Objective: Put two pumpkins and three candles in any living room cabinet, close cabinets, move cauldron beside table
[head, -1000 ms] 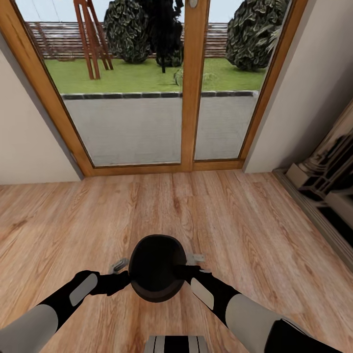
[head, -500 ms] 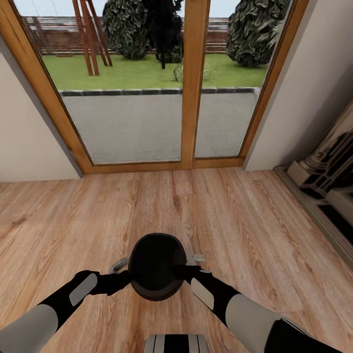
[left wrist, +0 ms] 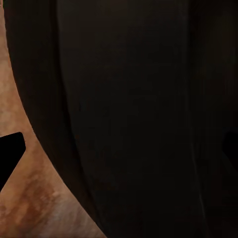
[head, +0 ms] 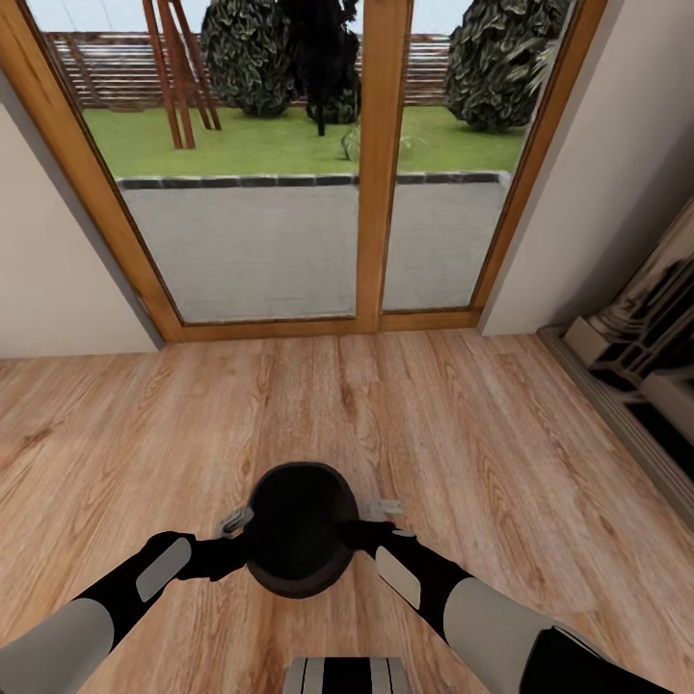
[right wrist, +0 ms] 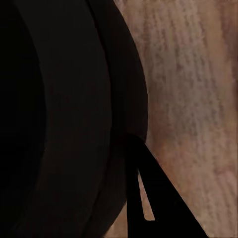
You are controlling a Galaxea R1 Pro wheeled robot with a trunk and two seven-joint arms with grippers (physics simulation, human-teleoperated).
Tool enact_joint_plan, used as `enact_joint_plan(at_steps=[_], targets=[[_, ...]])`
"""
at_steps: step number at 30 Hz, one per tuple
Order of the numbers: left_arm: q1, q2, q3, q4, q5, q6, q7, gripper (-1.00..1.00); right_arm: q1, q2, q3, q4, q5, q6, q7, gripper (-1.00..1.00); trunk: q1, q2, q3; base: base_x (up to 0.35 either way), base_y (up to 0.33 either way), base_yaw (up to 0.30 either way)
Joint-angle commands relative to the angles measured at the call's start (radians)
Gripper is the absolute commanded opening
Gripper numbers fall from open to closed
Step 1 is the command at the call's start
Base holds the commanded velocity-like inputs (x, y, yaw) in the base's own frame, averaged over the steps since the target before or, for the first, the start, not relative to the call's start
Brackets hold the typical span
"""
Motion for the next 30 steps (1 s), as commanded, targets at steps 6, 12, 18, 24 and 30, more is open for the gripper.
enact_joint_plan(at_steps=[6, 12, 18, 24, 30], targets=[[-0.001, 0.002, 0.000, 0.000, 0.002, 0.002, -0.003, 1.00, -0.001, 0.000, 0.008, -0.002, -0.011, 0.003, -0.006, -1.00, 0.000, 0.000, -0.001, 0.000, 0.000, 0.000], [-0.001, 0.002, 0.001, 0.000, 0.002, 0.002, -0.003, 1.00, -0.001, 0.000, 0.008, -0.002, -0.011, 0.003, -0.006, -1.00, 0.000, 0.000, -0.001, 0.000, 0.000, 0.000], [-0.001, 0.003, 0.002, 0.000, 0.002, 0.002, -0.002, 1.00, -0.001, 0.000, 0.008, -0.002, -0.011, 0.003, -0.006, -1.00, 0.000, 0.000, -0.001, 0.000, 0.000, 0.000], [-0.001, 0.005, 0.002, 0.000, 0.003, 0.002, -0.001, -1.00, -0.001, 0.000, 0.008, -0.002, -0.011, 0.003, -0.006, -1.00, 0.000, 0.000, -0.001, 0.000, 0.000, 0.000], [-0.001, 0.007, 0.003, 0.000, 0.004, 0.002, -0.003, -1.00, -0.001, 0.000, 0.008, -0.002, -0.011, 0.003, -0.006, -1.00, 0.000, 0.000, -0.001, 0.000, 0.000, 0.000]])
